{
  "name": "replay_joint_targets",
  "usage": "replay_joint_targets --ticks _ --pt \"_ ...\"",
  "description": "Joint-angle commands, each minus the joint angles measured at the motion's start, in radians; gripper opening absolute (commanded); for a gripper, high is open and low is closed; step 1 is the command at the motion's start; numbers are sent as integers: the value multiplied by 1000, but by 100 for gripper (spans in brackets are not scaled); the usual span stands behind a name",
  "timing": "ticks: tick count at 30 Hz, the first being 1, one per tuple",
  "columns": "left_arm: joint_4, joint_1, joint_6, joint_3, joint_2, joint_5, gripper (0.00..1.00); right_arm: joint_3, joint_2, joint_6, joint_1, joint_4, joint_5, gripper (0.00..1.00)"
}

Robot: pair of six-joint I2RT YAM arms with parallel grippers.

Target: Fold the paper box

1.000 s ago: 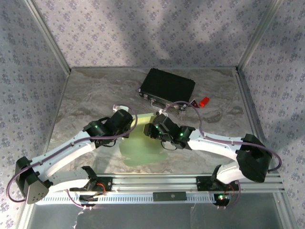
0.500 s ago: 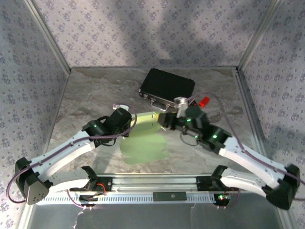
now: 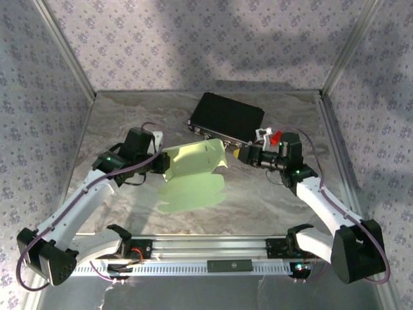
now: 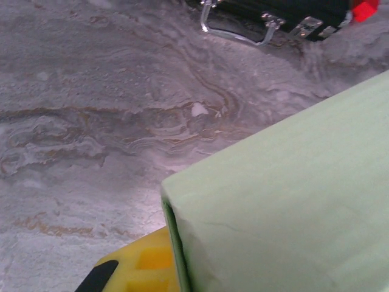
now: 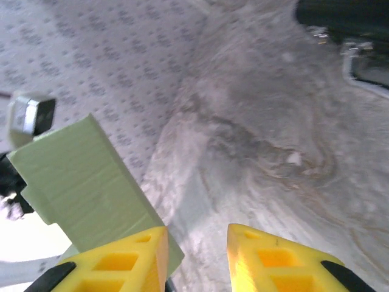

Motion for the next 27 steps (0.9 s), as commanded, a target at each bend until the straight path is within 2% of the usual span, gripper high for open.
replay_joint_targets --ticks 1,13,24,27 --pt "-28 20 57 29 -11 114 0 25 24 -14 8 142 -168 33" --pt "-10 27 58 23 9 129 0 102 80 -54 89 124 -196 35" --pt "-6 28 50 26 16 109 0 130 83 -119 152 58 -151 35" --pt "-6 28 47 23 17 105 0 153 69 -160 172 -10 -116 36"
